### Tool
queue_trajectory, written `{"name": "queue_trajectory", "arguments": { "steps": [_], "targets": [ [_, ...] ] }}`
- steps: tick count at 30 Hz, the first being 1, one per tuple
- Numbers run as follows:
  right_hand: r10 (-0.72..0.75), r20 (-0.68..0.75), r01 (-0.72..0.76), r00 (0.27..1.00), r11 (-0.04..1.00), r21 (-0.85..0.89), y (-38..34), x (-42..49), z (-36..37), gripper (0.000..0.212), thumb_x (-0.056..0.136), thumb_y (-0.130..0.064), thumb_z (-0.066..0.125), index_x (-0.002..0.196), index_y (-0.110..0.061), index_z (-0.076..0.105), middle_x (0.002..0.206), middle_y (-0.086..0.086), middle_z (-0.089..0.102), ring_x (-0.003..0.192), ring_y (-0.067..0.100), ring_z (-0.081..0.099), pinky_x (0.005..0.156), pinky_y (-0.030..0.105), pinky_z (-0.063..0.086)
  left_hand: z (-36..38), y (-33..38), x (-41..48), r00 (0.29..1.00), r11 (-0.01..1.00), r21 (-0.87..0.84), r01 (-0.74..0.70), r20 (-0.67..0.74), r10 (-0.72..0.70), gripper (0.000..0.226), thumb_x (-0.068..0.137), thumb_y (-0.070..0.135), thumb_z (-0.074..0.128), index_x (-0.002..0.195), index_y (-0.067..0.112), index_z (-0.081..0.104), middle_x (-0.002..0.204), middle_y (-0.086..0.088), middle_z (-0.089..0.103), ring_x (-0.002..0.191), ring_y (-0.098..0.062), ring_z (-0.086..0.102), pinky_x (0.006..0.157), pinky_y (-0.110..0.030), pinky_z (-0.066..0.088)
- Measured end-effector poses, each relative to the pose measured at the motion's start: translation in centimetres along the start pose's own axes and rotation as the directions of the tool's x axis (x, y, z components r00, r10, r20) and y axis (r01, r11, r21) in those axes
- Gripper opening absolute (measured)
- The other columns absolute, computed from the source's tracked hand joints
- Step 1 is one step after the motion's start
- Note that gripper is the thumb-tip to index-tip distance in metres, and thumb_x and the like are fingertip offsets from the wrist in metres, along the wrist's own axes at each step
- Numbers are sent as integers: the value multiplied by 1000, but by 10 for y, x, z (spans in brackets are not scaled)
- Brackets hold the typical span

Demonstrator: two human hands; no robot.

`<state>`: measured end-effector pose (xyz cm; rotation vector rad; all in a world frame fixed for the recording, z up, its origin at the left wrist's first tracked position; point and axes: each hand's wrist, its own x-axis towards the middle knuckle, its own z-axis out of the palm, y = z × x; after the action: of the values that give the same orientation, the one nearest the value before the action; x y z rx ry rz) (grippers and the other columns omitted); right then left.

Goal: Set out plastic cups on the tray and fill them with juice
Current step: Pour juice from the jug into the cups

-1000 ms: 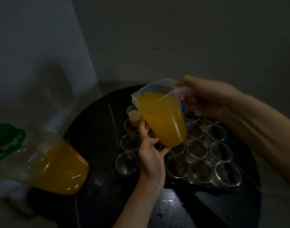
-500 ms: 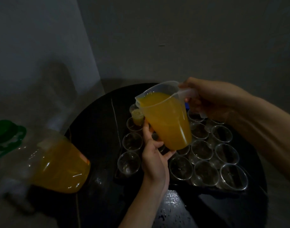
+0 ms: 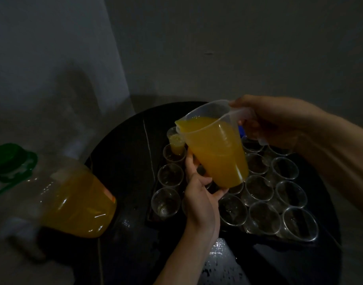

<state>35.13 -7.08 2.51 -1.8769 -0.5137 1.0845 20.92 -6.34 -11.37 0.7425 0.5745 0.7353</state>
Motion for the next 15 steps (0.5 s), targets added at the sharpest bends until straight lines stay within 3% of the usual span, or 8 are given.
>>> {"name": "queue_trajectory", "arguments": {
  "steps": [4, 10, 15],
  "targets": [
    [-1, 1, 1, 1000, 1000, 16, -1, 6, 2, 20, 95, -35, 59, 91, -16, 63, 58, -2, 49, 42, 6, 39, 47, 20, 30, -2, -1, 1, 1000, 1000, -15, 4, 3, -4, 79, 72, 21, 47, 143, 54, 42, 145, 16, 49, 130, -23, 52, 101, -62, 48],
    [-14, 11, 13, 1000, 1000, 28, -1, 4, 4, 21, 96, -34, 59, 93, -13, 61, 51, -2, 47, 37, 5, 37, 37, 15, 31, -2, -1, 4, 1000, 998, -54, 20, -14, -20, 81, 70, 18, 48, 144, 52, 43, 143, 12, 51, 130, -27, 52, 100, -64, 48],
    [-13, 14, 13, 1000, 999, 52, 0, 5, 4, 34, 97, -33, 58, 120, -9, 62, 52, -1, 47, 40, 6, 36, 40, 16, 32, -4, -1, 4, 999, 995, -96, 39, -8, -40, 80, 69, 19, 48, 143, 50, 45, 141, 12, 53, 129, -27, 53, 96, -63, 50]
  ]
}}
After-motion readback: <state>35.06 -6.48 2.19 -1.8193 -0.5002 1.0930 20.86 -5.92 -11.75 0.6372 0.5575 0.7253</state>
